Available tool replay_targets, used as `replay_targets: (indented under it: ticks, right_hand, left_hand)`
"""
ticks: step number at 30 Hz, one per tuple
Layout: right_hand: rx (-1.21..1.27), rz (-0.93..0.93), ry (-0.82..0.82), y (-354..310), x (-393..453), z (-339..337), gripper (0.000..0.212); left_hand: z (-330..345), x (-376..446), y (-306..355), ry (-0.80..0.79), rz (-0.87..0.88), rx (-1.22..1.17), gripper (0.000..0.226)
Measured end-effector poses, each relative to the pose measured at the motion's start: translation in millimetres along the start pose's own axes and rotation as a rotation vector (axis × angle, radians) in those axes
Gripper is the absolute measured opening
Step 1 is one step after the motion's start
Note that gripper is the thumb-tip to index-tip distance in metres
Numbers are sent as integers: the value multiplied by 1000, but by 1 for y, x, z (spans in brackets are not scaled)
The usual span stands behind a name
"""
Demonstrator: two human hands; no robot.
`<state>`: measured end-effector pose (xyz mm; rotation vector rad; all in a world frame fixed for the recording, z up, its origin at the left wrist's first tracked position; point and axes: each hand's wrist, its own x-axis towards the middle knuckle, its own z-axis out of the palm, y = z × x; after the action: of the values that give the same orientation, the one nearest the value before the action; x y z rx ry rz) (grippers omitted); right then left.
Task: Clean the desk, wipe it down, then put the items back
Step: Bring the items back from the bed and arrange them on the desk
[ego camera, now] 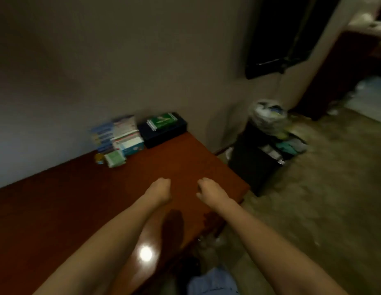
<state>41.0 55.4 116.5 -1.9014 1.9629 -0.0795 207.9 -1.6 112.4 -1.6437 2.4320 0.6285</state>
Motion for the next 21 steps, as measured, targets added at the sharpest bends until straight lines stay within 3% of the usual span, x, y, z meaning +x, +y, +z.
replay_targets:
  ticks: [4, 10, 14, 21]
  right_hand:
    - [28, 193, 85, 59, -80, -2, 22]
    - [154, 524, 240, 150, -212, -10, 29]
    - [235, 725, 338, 211, -313, -4, 29]
    - [305, 1055, 415, 305, -517, 21, 25]
  left_hand:
    - [19, -12, 84, -53, 171, -1, 27]
    - [42, -57, 236, -211, 552, -43, 3]
    - [80, -98, 348, -189, 669, 63, 23]
    - [167, -215, 536, -275, 987, 173, 37]
